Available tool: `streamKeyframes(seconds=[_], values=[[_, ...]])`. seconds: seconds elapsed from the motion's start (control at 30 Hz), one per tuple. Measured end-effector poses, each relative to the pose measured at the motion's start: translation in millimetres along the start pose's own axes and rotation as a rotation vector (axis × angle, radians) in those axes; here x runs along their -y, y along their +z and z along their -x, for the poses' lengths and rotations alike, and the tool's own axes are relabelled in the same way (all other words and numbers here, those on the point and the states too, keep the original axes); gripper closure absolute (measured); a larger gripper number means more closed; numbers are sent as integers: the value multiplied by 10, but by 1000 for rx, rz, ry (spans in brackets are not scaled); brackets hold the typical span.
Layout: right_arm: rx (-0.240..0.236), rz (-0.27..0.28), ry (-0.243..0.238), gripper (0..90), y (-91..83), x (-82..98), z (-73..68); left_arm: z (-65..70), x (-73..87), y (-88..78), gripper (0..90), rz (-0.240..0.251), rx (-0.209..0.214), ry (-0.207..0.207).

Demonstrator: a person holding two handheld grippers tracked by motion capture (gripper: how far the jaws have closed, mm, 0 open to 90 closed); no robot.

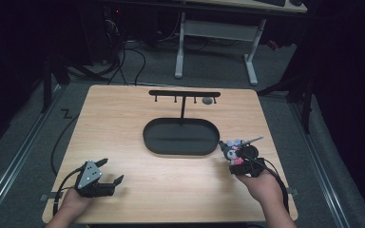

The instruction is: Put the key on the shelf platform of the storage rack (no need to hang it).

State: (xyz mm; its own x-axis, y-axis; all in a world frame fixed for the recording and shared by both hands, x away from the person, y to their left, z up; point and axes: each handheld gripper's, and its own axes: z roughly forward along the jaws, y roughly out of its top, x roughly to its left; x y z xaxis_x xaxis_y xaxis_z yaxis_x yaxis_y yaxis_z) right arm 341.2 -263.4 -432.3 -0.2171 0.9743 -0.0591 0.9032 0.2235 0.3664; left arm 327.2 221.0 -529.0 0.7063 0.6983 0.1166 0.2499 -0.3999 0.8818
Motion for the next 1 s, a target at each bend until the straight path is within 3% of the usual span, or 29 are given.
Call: streamKeyframes(seconds=[1.0], values=[[-37, 40, -68, 485, 28, -398, -349, -1, 8, -9, 155, 10, -2, -3]])
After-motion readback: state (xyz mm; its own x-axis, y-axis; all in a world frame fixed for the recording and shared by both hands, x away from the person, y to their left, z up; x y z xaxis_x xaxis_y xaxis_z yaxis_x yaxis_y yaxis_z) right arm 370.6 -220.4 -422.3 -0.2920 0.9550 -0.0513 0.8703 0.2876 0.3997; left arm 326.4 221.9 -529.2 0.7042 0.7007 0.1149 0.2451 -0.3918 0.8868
